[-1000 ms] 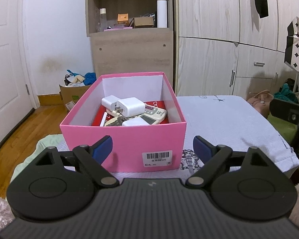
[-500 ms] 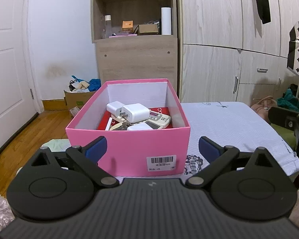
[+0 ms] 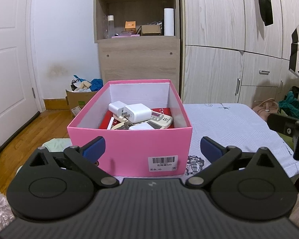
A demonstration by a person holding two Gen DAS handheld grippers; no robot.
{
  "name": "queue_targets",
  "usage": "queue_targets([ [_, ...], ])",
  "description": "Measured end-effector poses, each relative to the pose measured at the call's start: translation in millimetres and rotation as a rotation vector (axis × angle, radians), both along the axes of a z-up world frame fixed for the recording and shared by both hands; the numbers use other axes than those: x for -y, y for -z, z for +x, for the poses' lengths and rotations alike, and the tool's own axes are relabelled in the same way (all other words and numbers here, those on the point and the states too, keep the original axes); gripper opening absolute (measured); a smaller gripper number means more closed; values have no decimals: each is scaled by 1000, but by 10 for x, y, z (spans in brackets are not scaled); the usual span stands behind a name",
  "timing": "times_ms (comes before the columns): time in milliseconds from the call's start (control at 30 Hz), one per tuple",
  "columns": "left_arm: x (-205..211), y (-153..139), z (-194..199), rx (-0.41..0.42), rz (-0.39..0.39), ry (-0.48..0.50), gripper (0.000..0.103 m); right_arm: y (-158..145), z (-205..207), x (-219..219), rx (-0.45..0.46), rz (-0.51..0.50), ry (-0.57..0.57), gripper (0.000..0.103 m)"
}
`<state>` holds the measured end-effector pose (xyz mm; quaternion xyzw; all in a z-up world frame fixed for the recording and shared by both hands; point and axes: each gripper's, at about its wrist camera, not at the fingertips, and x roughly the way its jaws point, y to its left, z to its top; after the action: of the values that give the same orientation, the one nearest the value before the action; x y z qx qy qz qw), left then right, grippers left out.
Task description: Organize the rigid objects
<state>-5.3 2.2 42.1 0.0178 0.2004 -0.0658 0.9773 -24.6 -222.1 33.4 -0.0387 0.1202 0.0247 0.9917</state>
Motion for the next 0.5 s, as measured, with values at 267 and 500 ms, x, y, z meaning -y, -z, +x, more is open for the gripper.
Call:
queue_targets([
  [267,15,30,52,-49,16,0,103,1,18,-6,-12,0,4,103],
  [500,27,37,29,-39,42,7,103,16,21,-9,-18,-7,4,103],
])
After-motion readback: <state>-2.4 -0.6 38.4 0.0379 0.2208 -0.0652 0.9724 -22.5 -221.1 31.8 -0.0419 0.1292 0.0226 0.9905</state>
